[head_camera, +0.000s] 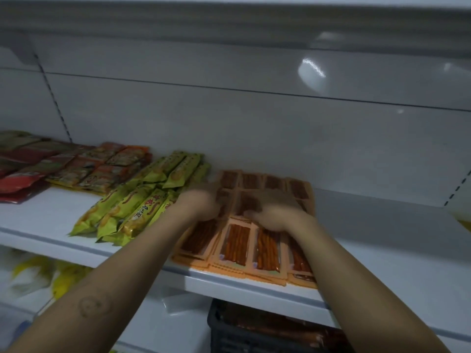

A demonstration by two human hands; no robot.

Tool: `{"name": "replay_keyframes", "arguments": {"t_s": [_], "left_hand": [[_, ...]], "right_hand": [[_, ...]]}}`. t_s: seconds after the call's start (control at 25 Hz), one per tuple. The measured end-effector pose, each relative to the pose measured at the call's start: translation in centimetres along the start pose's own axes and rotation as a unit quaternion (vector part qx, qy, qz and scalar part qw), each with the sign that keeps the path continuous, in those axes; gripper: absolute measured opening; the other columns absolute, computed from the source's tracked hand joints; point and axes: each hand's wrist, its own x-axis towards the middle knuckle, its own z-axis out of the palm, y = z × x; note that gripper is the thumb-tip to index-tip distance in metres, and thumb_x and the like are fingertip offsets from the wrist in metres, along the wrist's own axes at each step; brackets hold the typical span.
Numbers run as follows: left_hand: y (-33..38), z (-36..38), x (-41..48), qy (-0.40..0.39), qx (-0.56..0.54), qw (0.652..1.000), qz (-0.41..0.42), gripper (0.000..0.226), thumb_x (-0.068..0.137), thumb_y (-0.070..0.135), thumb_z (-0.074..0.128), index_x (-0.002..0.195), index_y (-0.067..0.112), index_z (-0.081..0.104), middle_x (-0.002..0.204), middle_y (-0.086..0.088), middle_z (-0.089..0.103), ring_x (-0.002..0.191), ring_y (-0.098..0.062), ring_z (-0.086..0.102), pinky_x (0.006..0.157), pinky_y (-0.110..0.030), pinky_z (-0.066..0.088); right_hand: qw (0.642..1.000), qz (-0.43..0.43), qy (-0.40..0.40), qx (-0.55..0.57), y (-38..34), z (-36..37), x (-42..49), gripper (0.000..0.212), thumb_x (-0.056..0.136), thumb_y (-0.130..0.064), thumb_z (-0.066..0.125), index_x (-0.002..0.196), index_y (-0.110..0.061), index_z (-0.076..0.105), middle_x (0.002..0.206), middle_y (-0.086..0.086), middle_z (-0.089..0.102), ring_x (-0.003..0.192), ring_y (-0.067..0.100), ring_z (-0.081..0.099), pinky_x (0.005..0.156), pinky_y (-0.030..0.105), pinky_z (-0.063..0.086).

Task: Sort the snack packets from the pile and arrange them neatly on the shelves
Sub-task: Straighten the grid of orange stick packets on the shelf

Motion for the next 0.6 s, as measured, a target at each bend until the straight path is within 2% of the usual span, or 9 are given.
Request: {"name": "replay_keyframes", "arguments": {"t_s": [0.08,0.16,0.24,0.36,0.48,0.6], "left_hand": [[1.5,-0.4,-0.1,0.021,-0.022,1.0,-0.007,0.051,0.097,0.048,0.046,0.137,0.016,0.048,0.132,-0.011,0.058,0.118,-0.029,0.056,0.09,-0.031,0.047],[3.3,-0.6,0.1,-0.022,-0.043,0.999,-0.014,0.054,0.096,0.051,0.05,0.136,0.016,0.049,0.135,-0.009,0.055,0.119,-0.027,0.055,0.091,-0.03,0.045],[4.6,-0.5,0.6,-0.053,-0.044,0.997,-0.017,0.05,0.096,0.045,0.054,0.134,0.013,0.05,0.135,-0.009,0.054,0.119,-0.026,0.055,0.089,-0.029,0.044],[4.9,-0.6,1.1,-0.051,-0.076,0.995,-0.036,0.045,0.094,0.031,0.061,0.131,0.008,0.052,0.131,-0.009,0.056,0.115,-0.026,0.057,0.086,-0.028,0.045],[4.7,-1.1,1.4,-0.003,-0.154,0.986,-0.057,0.034,0.091,0.023,0.062,0.122,0.009,0.057,0.122,-0.008,0.062,0.105,-0.025,0.061,0.084,-0.033,0.053],[4.0,-2.9,2.5,0.071,-0.276,0.957,-0.058,0.035,0.089,0.017,0.066,0.122,0.013,0.057,0.112,-0.009,0.063,0.09,-0.022,0.064,0.072,-0.03,0.052]], "right_hand": [[0.999,0.03,0.019,0.017,1.1,-0.5,0.1,0.033,0.095,-0.044,0.049,0.125,-0.032,0.058,0.129,0.001,0.06,0.115,0.024,0.057,0.094,0.036,0.047],[0.998,0.061,0.005,0.029,2.2,-0.6,0.1,0.032,0.093,-0.046,0.05,0.12,-0.034,0.061,0.126,-0.001,0.062,0.109,0.022,0.06,0.092,0.037,0.05],[0.996,0.071,-0.014,0.048,2.9,-0.6,-0.4,0.035,0.091,-0.048,0.053,0.122,-0.034,0.06,0.127,-0.003,0.061,0.111,0.021,0.059,0.093,0.036,0.049],[0.996,0.059,-0.021,0.059,3.6,-0.9,-1.0,0.037,0.093,-0.044,0.055,0.127,-0.031,0.058,0.131,-0.001,0.059,0.117,0.021,0.056,0.097,0.034,0.046],[0.996,0.034,-0.007,0.081,4.3,-1.0,-1.3,0.034,0.094,-0.042,0.055,0.126,-0.03,0.06,0.129,-0.003,0.06,0.116,0.019,0.056,0.095,0.033,0.045],[0.992,0.0,0.023,0.126,5.1,-2.3,-1.3,0.033,0.096,-0.039,0.055,0.127,-0.028,0.061,0.132,-0.003,0.059,0.12,0.019,0.054,0.091,0.027,0.039]]}}
